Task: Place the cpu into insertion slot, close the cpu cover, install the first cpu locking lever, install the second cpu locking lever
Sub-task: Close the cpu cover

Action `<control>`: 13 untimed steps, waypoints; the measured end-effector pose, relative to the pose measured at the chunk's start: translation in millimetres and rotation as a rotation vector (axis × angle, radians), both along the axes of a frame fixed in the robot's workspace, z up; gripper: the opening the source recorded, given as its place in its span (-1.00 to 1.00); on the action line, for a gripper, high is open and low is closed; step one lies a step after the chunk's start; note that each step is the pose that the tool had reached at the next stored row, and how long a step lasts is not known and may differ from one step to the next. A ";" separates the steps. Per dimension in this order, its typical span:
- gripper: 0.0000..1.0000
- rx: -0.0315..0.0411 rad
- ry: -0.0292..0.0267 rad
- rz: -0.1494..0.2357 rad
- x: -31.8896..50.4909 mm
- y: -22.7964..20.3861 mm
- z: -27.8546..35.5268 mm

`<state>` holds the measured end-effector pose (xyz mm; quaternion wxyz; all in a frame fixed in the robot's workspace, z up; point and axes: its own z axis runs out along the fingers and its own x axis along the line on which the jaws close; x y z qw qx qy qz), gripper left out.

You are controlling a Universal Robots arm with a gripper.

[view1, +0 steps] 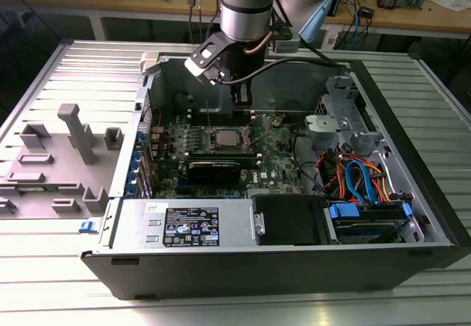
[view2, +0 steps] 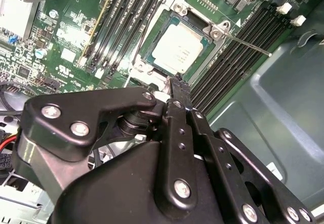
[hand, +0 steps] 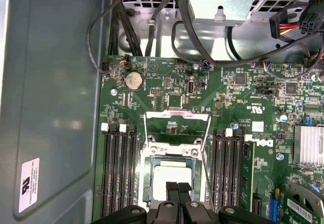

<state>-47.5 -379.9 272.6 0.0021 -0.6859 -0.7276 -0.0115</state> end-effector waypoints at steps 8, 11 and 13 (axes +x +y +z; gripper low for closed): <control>-0.79 0.0000 0.0000 0.000 1.5 0.0 0.0; -0.79 0.0000 0.0000 0.000 2.6 0.0 0.0; -0.79 0.0000 0.0000 0.000 3.0 0.0 0.0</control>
